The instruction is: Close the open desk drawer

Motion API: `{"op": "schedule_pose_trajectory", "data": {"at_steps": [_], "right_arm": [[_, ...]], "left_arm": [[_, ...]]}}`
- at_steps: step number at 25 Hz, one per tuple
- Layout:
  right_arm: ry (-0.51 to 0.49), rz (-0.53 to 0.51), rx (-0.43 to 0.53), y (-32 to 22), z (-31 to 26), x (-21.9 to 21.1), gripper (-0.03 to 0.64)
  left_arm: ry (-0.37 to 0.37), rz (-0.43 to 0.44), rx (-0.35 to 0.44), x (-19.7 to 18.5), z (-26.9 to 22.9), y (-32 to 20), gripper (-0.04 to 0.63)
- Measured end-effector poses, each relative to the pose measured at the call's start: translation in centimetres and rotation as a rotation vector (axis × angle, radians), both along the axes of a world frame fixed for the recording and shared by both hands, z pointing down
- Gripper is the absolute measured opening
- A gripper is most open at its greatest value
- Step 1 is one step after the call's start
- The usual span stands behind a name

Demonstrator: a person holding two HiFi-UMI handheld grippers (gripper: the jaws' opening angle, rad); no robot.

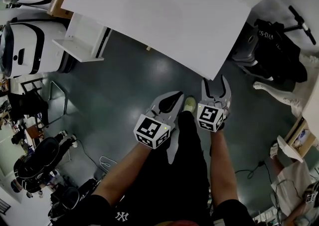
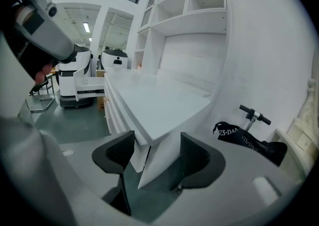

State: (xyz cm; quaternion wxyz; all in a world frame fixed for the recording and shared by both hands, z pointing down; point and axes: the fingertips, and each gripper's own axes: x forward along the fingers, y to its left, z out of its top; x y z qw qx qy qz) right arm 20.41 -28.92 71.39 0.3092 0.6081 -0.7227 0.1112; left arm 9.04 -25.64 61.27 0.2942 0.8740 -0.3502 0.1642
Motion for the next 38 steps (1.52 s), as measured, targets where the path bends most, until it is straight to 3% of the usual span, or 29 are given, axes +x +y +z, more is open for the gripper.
{"op": "schedule_pose_trajectory", "data": {"at_steps": [17,29,38], "right_arm": [[0.074,0.018,0.016,-0.8,0.0,0.4,0.319],[0.029,0.004,-0.025,0.7,-1.1,-1.4,0.246],[-0.12,0.05,0.053,5.1,-8.8,-3.5,0.153]], "left_arm": [[0.003,-0.021,0.006,-1.0,-0.3,-0.6,0.0],[0.03,-0.024,0.054,-2.6,-3.0,0.8,0.0],[0.086,-0.003,0.084,-4.0,-6.6,3.4,0.0]]}}
